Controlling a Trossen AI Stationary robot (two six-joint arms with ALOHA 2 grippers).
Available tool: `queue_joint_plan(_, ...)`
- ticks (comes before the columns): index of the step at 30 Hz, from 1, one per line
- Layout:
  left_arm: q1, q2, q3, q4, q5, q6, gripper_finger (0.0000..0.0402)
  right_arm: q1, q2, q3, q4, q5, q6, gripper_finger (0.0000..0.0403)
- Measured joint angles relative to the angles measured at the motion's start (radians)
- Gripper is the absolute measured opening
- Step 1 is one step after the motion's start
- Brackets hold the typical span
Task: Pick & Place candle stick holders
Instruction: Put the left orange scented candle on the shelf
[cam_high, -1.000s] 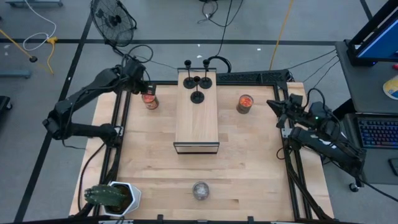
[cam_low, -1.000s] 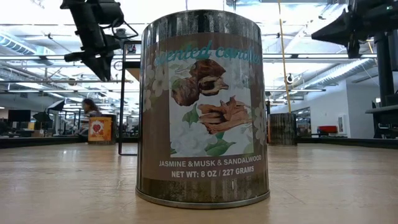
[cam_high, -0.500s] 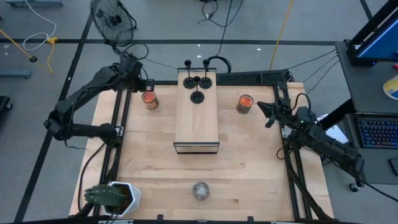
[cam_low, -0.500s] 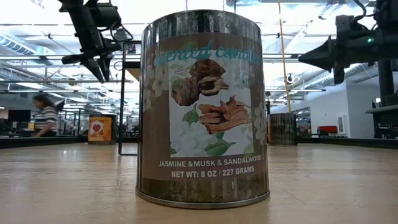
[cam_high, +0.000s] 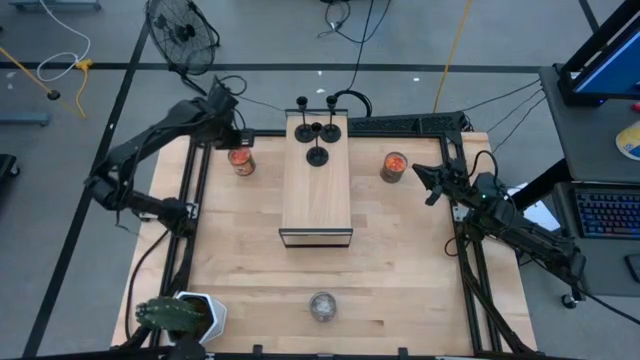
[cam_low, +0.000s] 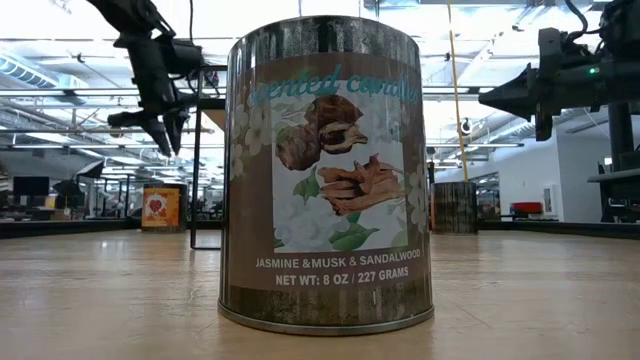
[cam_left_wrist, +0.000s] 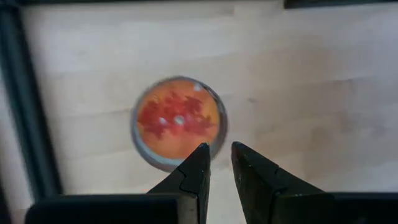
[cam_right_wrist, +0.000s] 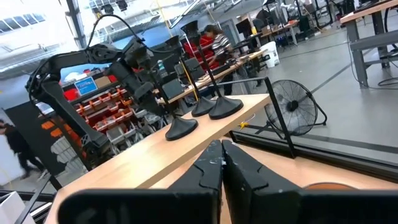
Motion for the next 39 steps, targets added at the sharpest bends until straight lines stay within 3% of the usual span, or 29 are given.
queue_joint_plan(15, -0.016, 0.007, 0.000, 0.000, 0.019, -0.087, 0.0072, 0.000, 0.000, 0.000, 0.000, 0.002, -0.002, 0.0000)
queue_joint_plan(21, -0.071, 0.007, 0.000, 0.000, 0.027, -0.259, 0.0072, 0.000, 0.000, 0.000, 0.000, 0.002, -0.003, 0.0000)
queue_joint_plan(29, -0.152, 0.007, 0.000, 0.000, -0.088, -0.486, 0.0072, 0.000, 0.000, 0.000, 0.000, 0.003, 0.007, 0.0000)
queue_joint_plan(39, -0.160, 0.007, -0.030, 0.001, -0.138, -0.469, 0.0072, 0.000, 0.000, 0.000, 0.001, 0.003, 0.008, 0.0000)
